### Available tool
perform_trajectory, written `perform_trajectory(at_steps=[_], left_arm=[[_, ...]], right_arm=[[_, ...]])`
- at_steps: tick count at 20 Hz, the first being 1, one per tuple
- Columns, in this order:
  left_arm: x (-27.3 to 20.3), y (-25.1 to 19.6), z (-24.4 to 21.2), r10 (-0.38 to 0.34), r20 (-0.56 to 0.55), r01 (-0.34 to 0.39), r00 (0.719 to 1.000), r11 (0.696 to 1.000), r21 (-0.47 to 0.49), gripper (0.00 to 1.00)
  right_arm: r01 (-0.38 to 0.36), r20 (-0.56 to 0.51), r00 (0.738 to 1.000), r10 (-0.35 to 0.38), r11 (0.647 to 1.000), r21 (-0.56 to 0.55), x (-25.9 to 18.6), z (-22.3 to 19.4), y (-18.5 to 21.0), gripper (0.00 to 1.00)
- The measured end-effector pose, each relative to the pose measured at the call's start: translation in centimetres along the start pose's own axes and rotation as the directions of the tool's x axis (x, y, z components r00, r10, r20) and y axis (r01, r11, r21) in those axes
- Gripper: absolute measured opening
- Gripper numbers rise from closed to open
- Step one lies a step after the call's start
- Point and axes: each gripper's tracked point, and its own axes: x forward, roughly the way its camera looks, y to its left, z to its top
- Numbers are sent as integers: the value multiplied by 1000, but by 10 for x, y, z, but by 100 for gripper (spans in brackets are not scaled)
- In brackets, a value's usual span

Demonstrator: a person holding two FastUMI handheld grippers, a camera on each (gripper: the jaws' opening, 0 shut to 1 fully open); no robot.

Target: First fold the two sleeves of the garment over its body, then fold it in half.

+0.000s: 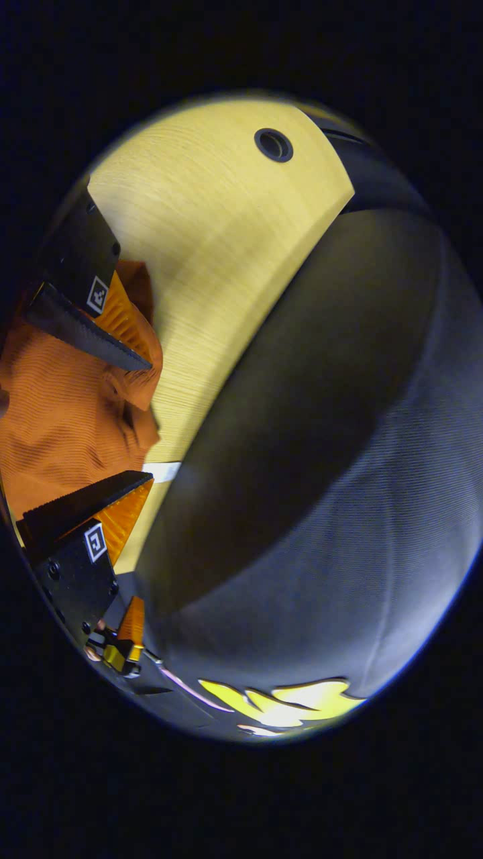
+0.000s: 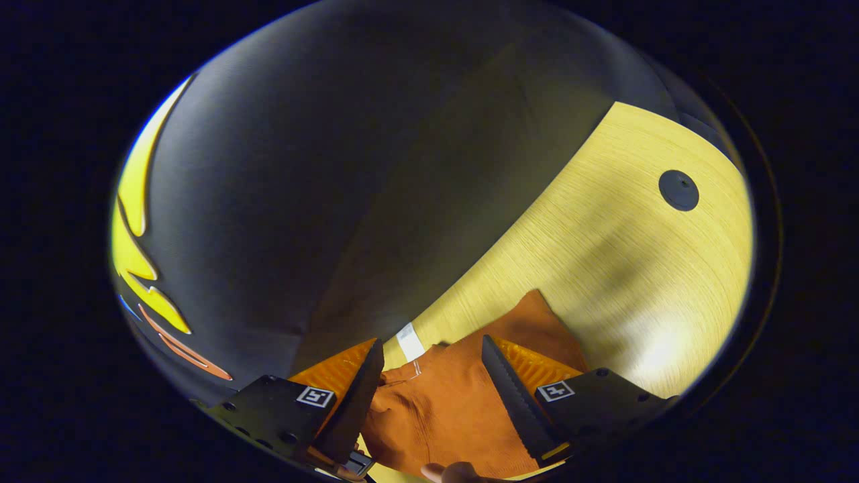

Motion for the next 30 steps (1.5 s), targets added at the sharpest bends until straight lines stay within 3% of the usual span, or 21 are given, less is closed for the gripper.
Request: perform_trajectory(at_steps=[3, 7, 10, 14, 15, 16, 18, 20, 22, 25, 27, 30], left_arm=[[-17, -2, 42, 0, 112, -4, 994, 1000, 30, 97], [-73, -6, 67, 117, 162, -145, 980, 974, 175, 99], [-129, -31, 77, 130, 216, -189, 968, 940, 283, 99], [-206, -71, 73, 136, 294, -257, 946, 868, 425, 98], [-223, -81, 70, 133, 311, -270, 941, 849, 454, 98], [-239, -91, 65, 124, 330, -281, 936, 828, 485, 98], [-267, -108, 59, 123, 368, -314, 922, 793, 522, 98], [-294, -121, 43, 113, 378, -320, 919, 774, 546, 98], [-317, -130, 23, 113, 385, -326, 916, 769, 551, 98], [-341, -135, -17, 120, 387, -333, 914, 765, 551, 98], [-354, -137, -43, 121, 388, -340, 914, 750, 567, 98], [-371, -138, -79, 127, 361, -327, 924, 753, 572, 98]], right_arm=[[1, 8, 1000, 0, 997, -74, -27, -10, 16, 94], [43, 77, 997, -23, 960, -278, -67, -19, 36, 94], [45, 95, 995, -3, 896, -442, -103, -37, 65, 94], [128, 194, 981, -8, 776, -618, -162, -56, 89, 95], [133, 216, 976, 13, 753, -644, -178, -62, 99, 90], [139, 235, 972, 31, 730, -669, -195, -67, 105, 97], [167, 280, 959, 50, 695, -699, -228, -76, 108, 97], [236, 365, 929, 57, 668, -705, -257, -79, 106, 97], [293, 440, 895, 68, 656, -696, -289, -86, 103, 93], [376, 532, 844, 71, 630, -679, -325, -98, 84, 97], [391, 550, 831, 80, 620, -680, -344, -120, 74, 97], [374, 530, 843, 93, 609, -700, -359, -158, 59, 97]])
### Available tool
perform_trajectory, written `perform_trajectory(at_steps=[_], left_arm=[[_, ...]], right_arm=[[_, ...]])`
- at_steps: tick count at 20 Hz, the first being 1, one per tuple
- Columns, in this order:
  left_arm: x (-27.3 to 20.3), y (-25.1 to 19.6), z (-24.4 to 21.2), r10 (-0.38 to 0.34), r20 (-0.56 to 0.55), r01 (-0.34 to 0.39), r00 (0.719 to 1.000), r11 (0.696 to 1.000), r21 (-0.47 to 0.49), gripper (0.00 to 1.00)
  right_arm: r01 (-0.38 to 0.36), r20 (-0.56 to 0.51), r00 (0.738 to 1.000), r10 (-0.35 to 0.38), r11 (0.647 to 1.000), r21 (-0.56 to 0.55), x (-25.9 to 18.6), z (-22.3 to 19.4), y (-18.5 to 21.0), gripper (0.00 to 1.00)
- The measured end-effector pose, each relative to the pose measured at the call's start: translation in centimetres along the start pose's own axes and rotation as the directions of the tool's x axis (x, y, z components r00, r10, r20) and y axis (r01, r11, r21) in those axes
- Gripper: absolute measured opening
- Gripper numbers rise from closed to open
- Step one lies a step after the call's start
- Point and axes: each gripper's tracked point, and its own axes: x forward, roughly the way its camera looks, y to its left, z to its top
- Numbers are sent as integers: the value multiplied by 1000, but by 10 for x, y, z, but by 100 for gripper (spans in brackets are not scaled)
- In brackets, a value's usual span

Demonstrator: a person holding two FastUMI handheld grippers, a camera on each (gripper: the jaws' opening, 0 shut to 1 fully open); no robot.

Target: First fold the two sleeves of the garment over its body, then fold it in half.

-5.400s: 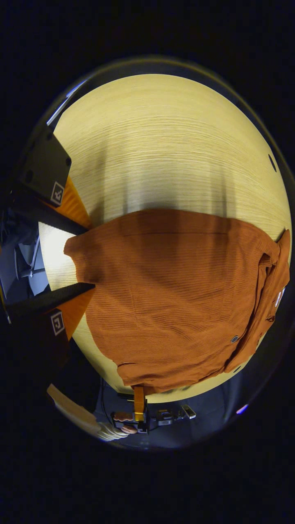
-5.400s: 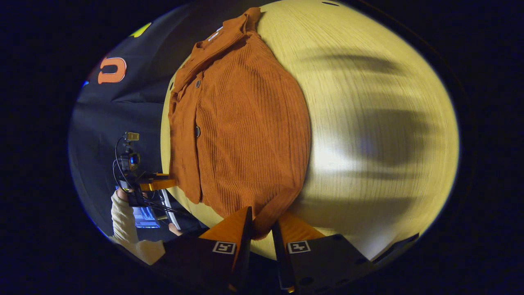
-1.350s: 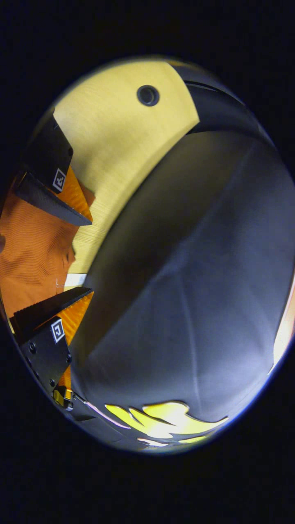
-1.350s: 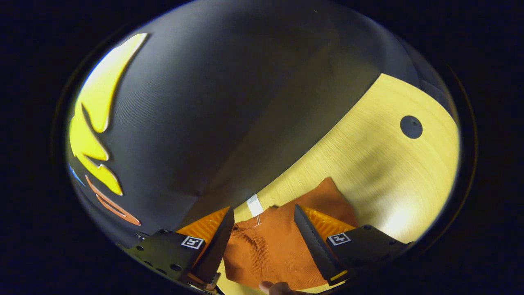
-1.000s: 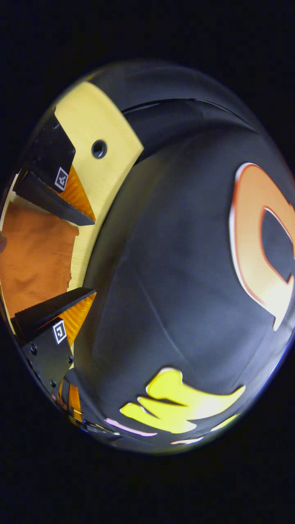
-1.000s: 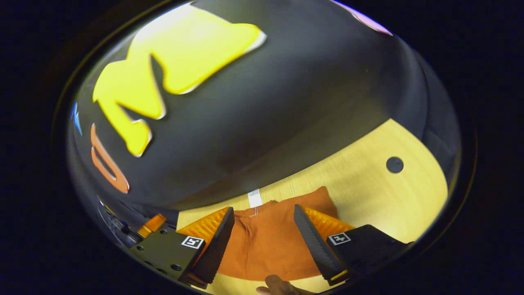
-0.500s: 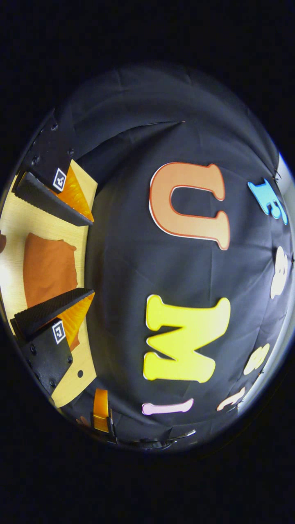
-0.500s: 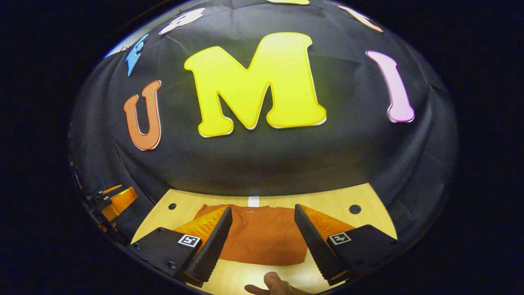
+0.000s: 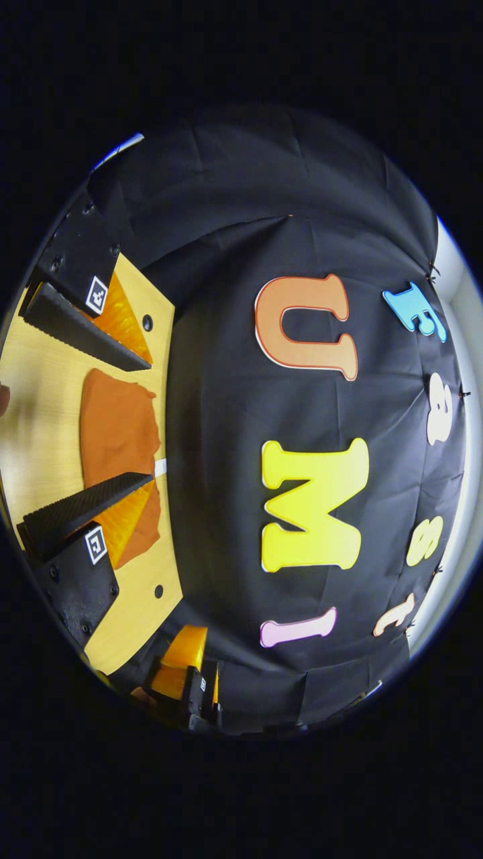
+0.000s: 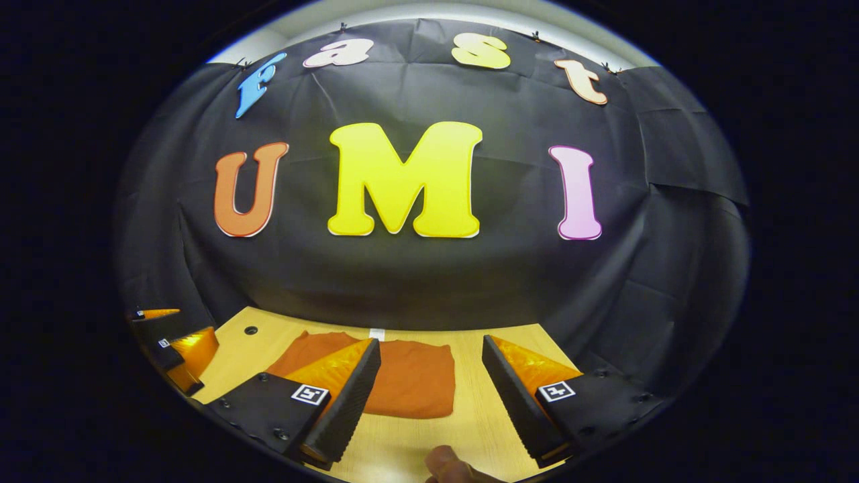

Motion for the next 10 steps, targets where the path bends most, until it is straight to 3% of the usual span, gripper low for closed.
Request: perform_trajectory(at_steps=[4, 10], left_arm=[[-22, -18, -10, -27, -4, 27, 1000, 998, -53, 98], [-21, -16, -11, -13, -2, 13, 1000, 999, -30, 98]], right_arm=[[-7, 14, 1000, 7, 999, -50, -23, -12, -6, 95], [-43, -6, 999, 43, 997, -71, -27, -19, 8, 95]])
